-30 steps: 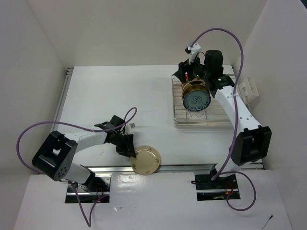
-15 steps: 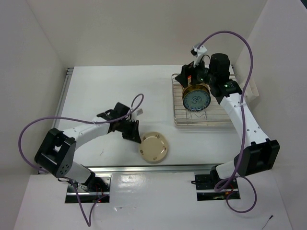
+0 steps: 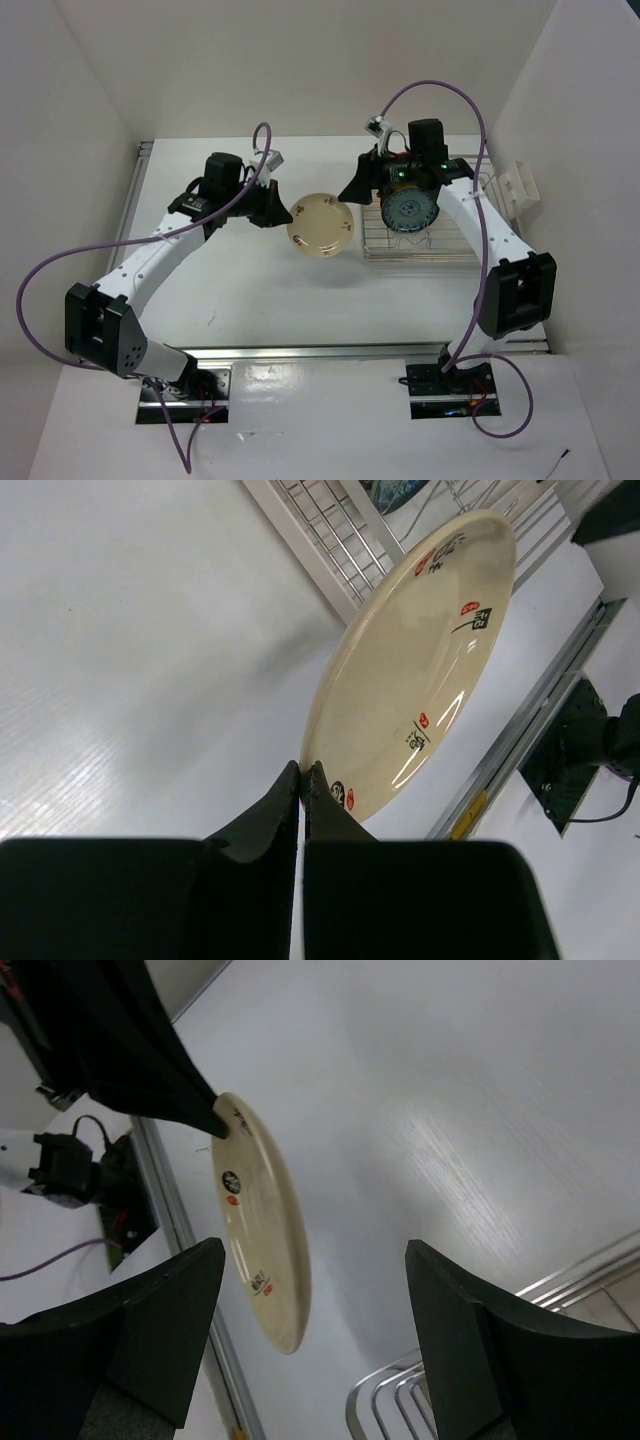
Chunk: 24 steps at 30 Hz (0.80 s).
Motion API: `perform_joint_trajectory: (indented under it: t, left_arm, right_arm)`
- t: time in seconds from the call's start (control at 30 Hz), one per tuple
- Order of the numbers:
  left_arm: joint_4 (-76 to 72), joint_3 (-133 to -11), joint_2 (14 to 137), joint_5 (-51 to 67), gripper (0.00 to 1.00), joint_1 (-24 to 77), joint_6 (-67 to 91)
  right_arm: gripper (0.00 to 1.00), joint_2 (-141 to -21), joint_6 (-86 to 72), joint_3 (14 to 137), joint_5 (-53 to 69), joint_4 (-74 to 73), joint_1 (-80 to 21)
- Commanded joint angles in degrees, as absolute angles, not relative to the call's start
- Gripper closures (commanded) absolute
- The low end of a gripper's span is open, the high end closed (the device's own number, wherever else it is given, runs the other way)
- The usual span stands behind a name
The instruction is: Load the plates into the dish rack
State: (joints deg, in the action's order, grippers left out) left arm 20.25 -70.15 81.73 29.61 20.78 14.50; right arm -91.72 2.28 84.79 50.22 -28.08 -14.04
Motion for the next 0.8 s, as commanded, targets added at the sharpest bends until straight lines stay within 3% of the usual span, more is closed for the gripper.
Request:
perform_joint_trajectory:
  t: [0.0, 0.1, 0.37, 0.43, 0.47, 0.53, 0.6, 0.67, 0.7, 0.73, 0.77]
  left_arm:
    - [20.39, -72.42, 81.47, 30.59, 1.0, 20.74, 12.48]
    - [18.99, -72.95, 81.47, 30.06, 1.0, 20.74, 13.01]
    - [18.46, -74.18, 79.72, 29.36, 1.0, 20.21, 13.54]
    - [17.93, -74.18, 79.19, 29.36, 1.0, 20.21, 13.54]
    - [17.93, -74.7, 79.19, 29.36, 1.0, 20.21, 13.54]
    - [17.93, -74.71, 78.66, 30.06, 1.0, 20.21, 13.54]
    - [17.93, -74.71, 78.66, 30.06, 1.0, 20.21, 13.54]
    - [18.71, -74.71, 78.13, 29.53, 0.99, 20.21, 13.54]
    - [18.72, -75.32, 78.13, 29.53, 0.92, 19.61, 13.54]
    - [18.72, -75.32, 78.13, 29.53, 0.78, 19.6, 13.54]
    - [18.72, -75.93, 78.13, 29.53, 0.54, 19.08, 14.06]
  right_arm:
    - [0.19, -89.38, 1.67, 84.73, 55.81, -26.62, -16.17]
    - [0.2, -90.0, 2.89, 84.73, 55.2, -27.85, -17.48]
    - [0.38, -92.2, 8.16, 84.72, 52.03, -32.42, -20.21]
    - [0.71, -92.81, 8.87, 85.25, 52.03, -33.05, -20.21]
    - [0.79, -93.33, 8.88, 85.25, 51.51, -33.83, -20.21]
    - [0.84, -94.13, 9.75, 87.18, 50.98, -35.94, -20.21]
    - [0.98, -95.53, 11.6, 88.85, 50.98, -37.52, -20.21]
    - [1.0, -95.54, 12.22, 89.91, 47.58, -39.46, -20.21]
    - [1.0, -95.54, 12.74, 90.43, 45.9, -39.46, -20.21]
    - [1.0, -95.54, 13.79, 91.22, 44.92, -41.03, -20.21]
    - [1.0, -95.02, 17.11, 91.84, 43.52, -42.09, -20.21]
